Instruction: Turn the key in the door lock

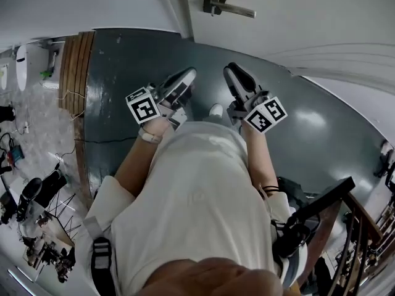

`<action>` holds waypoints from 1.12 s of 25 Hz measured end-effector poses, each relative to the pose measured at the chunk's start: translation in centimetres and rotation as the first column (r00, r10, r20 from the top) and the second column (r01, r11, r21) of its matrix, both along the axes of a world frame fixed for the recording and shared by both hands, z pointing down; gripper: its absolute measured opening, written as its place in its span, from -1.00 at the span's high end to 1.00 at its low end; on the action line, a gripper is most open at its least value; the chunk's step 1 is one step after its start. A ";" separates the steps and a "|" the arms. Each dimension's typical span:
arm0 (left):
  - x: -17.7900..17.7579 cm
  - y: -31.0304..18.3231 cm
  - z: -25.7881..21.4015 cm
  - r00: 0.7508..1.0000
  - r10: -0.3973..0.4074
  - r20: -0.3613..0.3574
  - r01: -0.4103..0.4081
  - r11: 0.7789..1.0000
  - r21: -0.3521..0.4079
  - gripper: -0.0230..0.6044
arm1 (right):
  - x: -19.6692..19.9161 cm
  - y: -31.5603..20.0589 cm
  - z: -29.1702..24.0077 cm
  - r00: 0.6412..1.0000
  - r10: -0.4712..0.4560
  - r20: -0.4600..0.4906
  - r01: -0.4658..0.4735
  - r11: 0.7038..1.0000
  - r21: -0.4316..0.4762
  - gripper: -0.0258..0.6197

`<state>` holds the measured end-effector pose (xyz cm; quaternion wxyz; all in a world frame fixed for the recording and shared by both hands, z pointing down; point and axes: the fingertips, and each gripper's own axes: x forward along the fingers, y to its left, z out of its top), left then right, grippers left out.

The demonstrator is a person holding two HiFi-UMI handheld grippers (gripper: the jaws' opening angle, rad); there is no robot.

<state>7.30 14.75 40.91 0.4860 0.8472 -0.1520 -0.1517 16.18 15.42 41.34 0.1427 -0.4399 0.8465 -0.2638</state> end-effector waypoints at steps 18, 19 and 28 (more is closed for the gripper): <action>0.6 8.6 -5.3 1.000 0.017 -0.015 -0.015 0.993 0.115 0.90 | -1.9 7.7 -3.4 0.997 -0.070 -0.016 0.071 0.995 0.065 0.69; 0.4 8.6 -5.3 1.000 0.009 -0.019 -0.007 0.993 0.117 0.90 | -1.9 7.7 -3.4 0.997 -0.072 -0.015 0.073 0.995 0.069 0.69; -0.2 8.5 -5.1 1.000 -0.012 -0.026 0.015 0.993 0.119 0.90 | -1.8 7.4 -2.5 0.999 -0.026 -0.048 0.029 0.997 0.066 0.81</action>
